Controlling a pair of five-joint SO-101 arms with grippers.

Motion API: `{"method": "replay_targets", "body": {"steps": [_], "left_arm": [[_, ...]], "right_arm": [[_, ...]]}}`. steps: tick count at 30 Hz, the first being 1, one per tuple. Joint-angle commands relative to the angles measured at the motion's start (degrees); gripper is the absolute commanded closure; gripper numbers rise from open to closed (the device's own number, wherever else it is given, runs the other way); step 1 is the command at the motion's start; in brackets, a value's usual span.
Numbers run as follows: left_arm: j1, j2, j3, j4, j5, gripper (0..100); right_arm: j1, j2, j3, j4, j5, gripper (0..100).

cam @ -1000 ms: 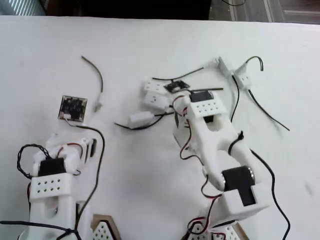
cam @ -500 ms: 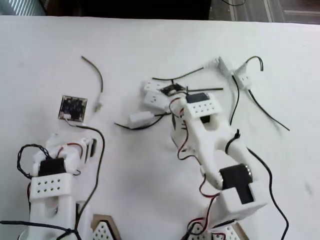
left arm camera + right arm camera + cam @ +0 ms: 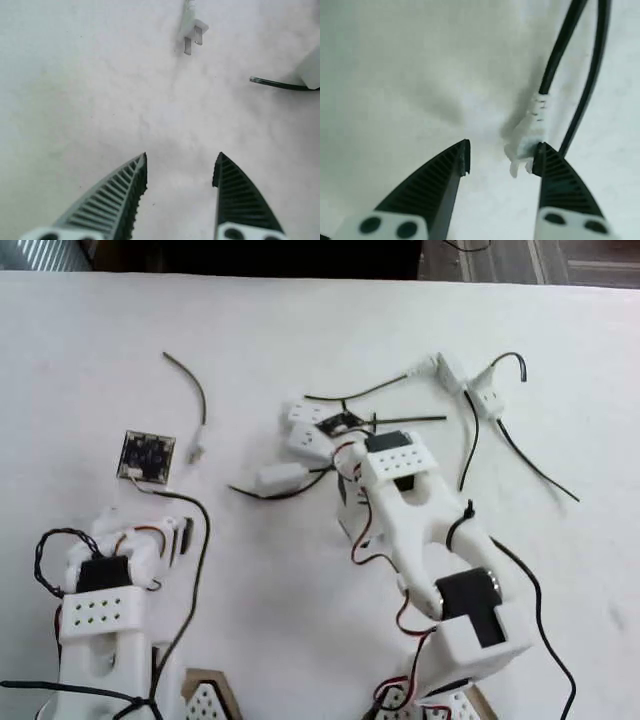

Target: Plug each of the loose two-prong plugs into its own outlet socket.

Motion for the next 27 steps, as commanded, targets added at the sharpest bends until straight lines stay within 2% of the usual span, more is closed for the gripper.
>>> {"method": "replay_targets", "body": {"steps": [1,8,14,21,27], "left_arm": [[0.0,-1.2,-0.4,-1.1,-0.4,78],[0.0,-1.2,-0.4,-1.1,-0.4,78],[0.0,-1.2,-0.4,-1.1,-0.4,78],[0.0,-1.2,-0.4,-1.1,-0.4,78],[0.0,-1.2,-0.4,-1.1,-0.4,78]], "right_arm": [[2.9,2.9,-0.2,-1.0,-0.6,80.4],[4.4,3.9,-0.2,-2.2,-0.6,81.0],[5.9,3.9,-0.2,-5.8,-0.6,88.9],[5.6,3.4,-1.5,-5.3,-1.1,85.5],[5.5,3.4,-6.2,0.6,-2.5,81.3]]}}
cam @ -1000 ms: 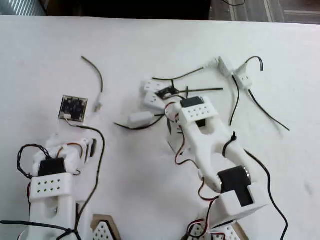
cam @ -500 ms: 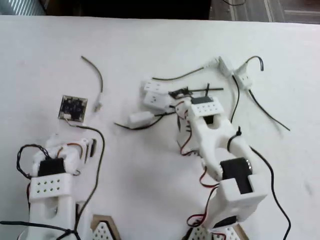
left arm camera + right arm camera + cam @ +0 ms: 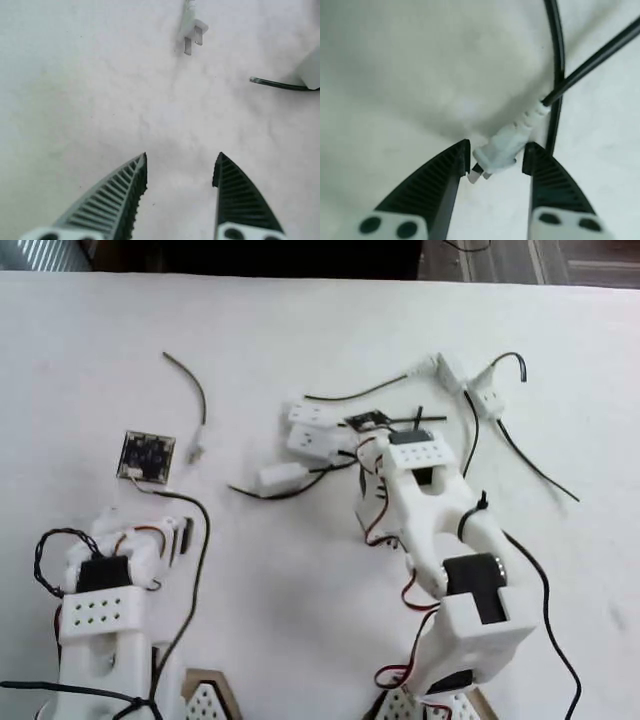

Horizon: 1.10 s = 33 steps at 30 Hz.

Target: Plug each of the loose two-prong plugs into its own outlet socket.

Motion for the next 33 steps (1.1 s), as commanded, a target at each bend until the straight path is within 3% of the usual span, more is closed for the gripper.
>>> {"method": "replay_targets", "body": {"steps": [1,10,22,33], "left_arm": [[0.0,-1.2,-0.4,-1.1,-0.4,78],[0.0,-1.2,-0.4,-1.1,-0.4,78],[0.0,-1.2,-0.4,-1.1,-0.4,78],[0.0,-1.2,-0.4,-1.1,-0.4,78]], "right_arm": [[0.0,-0.4,-5.5,3.1,-3.3,81.2],[-4.3,0.1,-6.8,2.8,-9.8,81.0],[-1.6,-0.3,-6.7,2.9,-10.1,81.1],[-7.4,-1.1,-10.2,6.4,-17.4,81.1]]}}
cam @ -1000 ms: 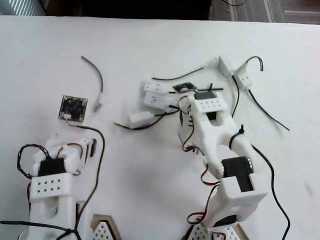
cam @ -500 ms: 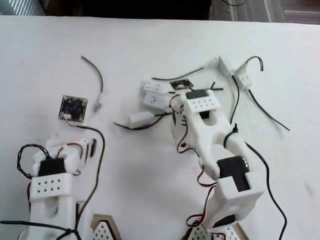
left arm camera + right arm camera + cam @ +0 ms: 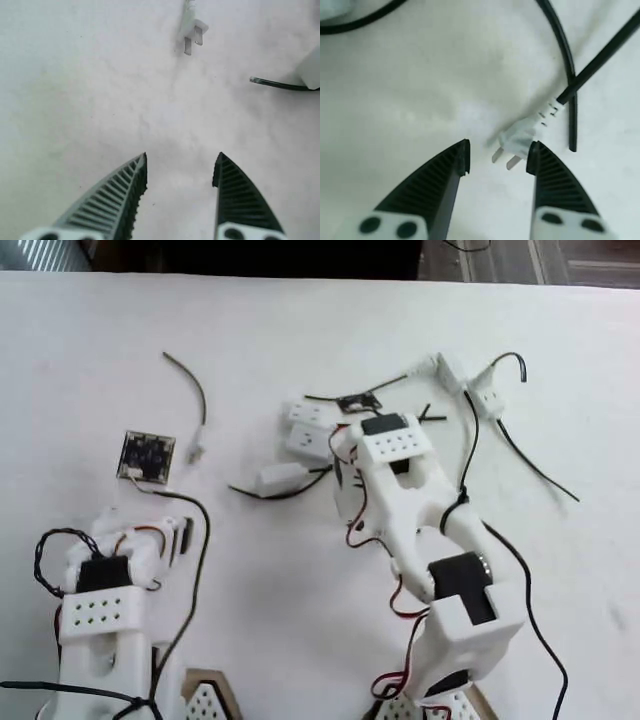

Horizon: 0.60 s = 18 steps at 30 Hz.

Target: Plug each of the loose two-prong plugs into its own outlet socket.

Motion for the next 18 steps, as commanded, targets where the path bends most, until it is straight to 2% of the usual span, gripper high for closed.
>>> {"method": "replay_targets", "body": {"steps": [1,7,13,18], "left_arm": [[0.0,-1.2,-0.4,-1.1,-0.4,78],[0.0,-1.2,-0.4,-1.1,-0.4,78],[0.0,-1.2,-0.4,-1.1,-0.4,78],[0.0,-1.2,-0.4,-1.1,-0.4,78]], "right_arm": [[-0.8,-1.1,-2.2,0.6,-2.6,81.1],[4.3,6.1,-2.5,-2.7,-2.1,81.1],[6.5,8.2,-2.5,-3.1,-2.0,81.3],[6.7,8.2,-2.9,-3.5,0.2,89.5]]}}
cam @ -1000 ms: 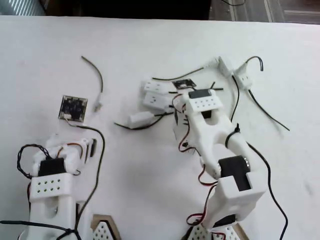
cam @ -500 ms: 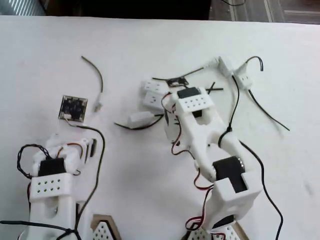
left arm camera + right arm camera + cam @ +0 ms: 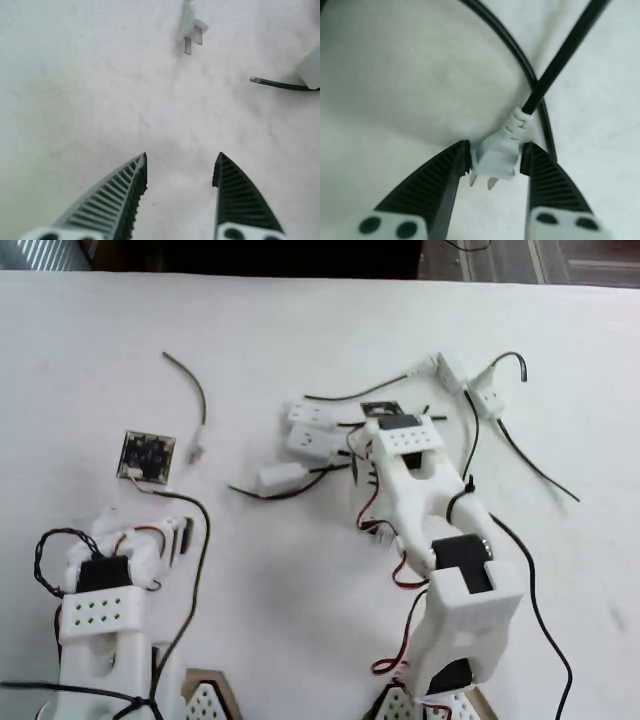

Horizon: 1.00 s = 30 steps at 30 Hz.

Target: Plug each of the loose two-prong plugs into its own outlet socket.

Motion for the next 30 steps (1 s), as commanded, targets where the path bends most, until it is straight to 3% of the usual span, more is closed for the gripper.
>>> {"method": "replay_targets", "body": {"steps": [1,7,15,22,30], "left_arm": [[0.0,-1.2,-0.4,-1.1,-0.4,78],[0.0,-1.2,-0.4,-1.1,-0.4,78],[0.0,-1.2,-0.4,-1.1,-0.4,78],[0.0,-1.2,-0.4,-1.1,-0.4,78],[0.0,-1.2,-0.4,-1.1,-0.4,78]], "right_arm": [[0.9,0.2,-2.0,-1.2,2.0,91.3],[1.6,0.1,-4.0,-0.7,2.5,98.4],[0.4,-7.3,-3.9,4.8,12.6,97.8],[-0.2,-7.9,-3.8,7.9,14.6,81.7],[0.2,-7.7,-3.9,8.7,14.6,81.2]]}}
